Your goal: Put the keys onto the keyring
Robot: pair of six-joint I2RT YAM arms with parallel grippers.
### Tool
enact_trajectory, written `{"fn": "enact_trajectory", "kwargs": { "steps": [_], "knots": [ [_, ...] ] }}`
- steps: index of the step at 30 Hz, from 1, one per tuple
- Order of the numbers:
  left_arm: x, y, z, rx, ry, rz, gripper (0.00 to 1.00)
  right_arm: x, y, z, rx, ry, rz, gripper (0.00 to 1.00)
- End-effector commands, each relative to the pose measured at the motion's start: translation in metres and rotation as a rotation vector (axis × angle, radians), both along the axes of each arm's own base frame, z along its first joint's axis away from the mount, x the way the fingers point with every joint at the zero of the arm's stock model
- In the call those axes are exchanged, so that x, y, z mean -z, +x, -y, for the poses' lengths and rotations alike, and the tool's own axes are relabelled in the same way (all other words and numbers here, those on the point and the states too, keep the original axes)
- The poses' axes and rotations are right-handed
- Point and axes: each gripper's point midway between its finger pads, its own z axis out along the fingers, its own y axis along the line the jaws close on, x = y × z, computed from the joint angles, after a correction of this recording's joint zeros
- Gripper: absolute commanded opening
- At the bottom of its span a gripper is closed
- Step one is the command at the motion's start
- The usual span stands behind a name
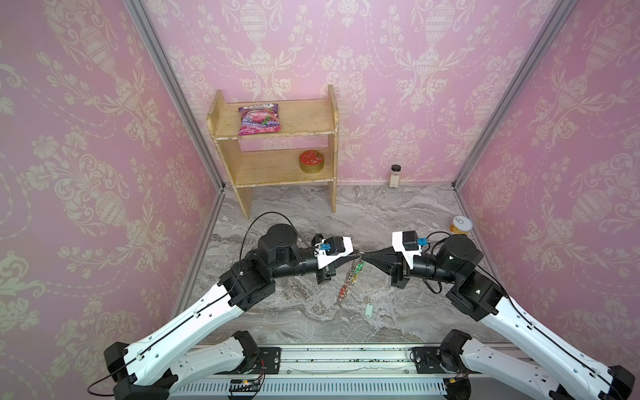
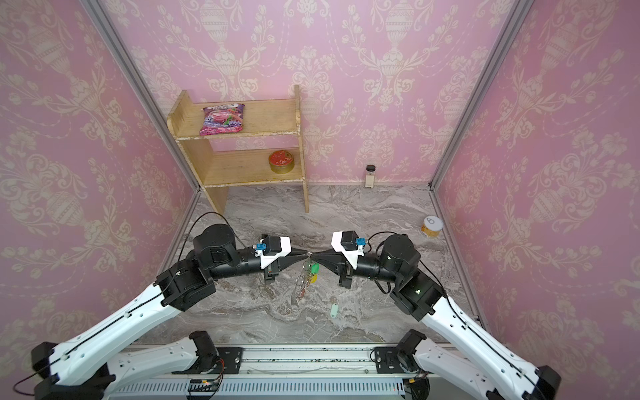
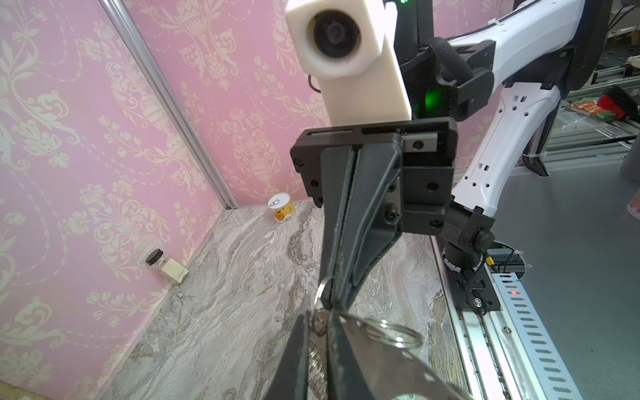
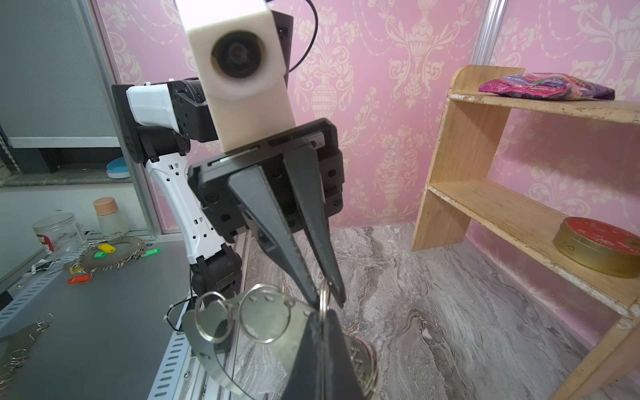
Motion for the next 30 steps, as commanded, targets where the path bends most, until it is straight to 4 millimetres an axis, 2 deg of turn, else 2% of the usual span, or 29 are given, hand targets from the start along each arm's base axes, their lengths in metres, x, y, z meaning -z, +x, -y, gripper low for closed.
{"fn": "enact_trajectory", "kwargs": {
  "steps": [1, 8, 18, 22, 23, 24, 25, 30],
  "knots": [
    [-0.002, -0.003, 0.002, 0.026, -0.012, -0.018, 0.10, -0.021, -0.005, 0.006, 0.004, 0.063, 0.055, 0.00],
    [-0.012, -0.003, -0.001, 0.015, -0.041, 0.005, 0.00, -0.017, -0.004, 0.004, -0.002, 0.051, 0.046, 0.00],
    [-0.020, -0.002, -0.002, 0.007, -0.059, 0.041, 0.00, -0.013, -0.004, 0.003, -0.010, 0.026, 0.036, 0.00],
    [-0.017, -0.001, -0.003, 0.003, -0.033, 0.058, 0.00, -0.008, -0.004, 0.003, -0.006, -0.003, 0.026, 0.01],
    [-0.016, -0.001, -0.003, 0.004, -0.020, 0.062, 0.00, -0.006, -0.003, 0.003, -0.002, -0.014, 0.023, 0.06],
    [-0.015, -0.001, -0.003, 0.005, -0.003, 0.067, 0.00, -0.004, -0.002, 0.004, 0.004, -0.027, 0.022, 0.17],
    [-0.013, 0.000, -0.003, 0.004, 0.017, 0.073, 0.00, -0.002, -0.002, 0.005, 0.013, -0.043, 0.022, 0.22],
    [-0.007, 0.001, -0.006, -0.009, 0.102, 0.110, 0.00, 0.004, -0.002, 0.013, 0.051, -0.118, 0.041, 0.32]
  ]
}}
